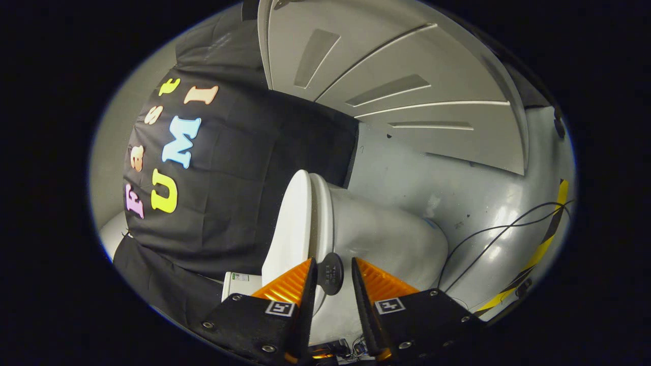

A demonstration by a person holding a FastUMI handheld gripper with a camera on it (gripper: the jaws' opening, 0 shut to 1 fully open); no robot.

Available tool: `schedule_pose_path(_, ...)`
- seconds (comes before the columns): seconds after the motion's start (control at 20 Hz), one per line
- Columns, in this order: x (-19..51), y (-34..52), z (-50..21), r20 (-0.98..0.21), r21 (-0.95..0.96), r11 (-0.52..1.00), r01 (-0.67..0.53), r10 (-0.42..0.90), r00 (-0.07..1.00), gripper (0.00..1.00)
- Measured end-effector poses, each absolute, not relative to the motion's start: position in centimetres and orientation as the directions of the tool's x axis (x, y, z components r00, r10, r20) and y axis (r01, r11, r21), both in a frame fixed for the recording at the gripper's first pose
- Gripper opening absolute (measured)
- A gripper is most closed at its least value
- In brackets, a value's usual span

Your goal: Open the toilet lid.

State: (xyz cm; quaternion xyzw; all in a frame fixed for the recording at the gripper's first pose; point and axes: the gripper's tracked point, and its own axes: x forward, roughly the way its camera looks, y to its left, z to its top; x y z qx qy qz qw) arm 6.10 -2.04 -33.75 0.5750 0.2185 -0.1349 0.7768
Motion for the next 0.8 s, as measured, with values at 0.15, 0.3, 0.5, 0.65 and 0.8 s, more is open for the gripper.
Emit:
schedule_pose_path(0.15, 6.6, -2.0, -33.7, -0.493, 0.832, 0.315, 0.457, 0.038, 0.869, 0.27)
schedule_pose_path(0.3, 6.3, -2.2, -33.4, -0.487, 0.843, 0.282, 0.457, 0.042, 0.872, 0.15)
schedule_pose_path(0.5, 6.6, -2.3, -33.2, -0.483, 0.837, 0.304, 0.455, 0.020, 0.875, 0.05)
schedule_pose_path(0.65, 6.9, -3.2, -32.8, -0.500, 0.826, 0.291, 0.482, -0.015, 0.866, 0.03)
schedule_pose_path(0.8, 7.2, -2.5, -31.3, -0.490, 0.825, 0.311, 0.472, -0.023, 0.871, 0.00)
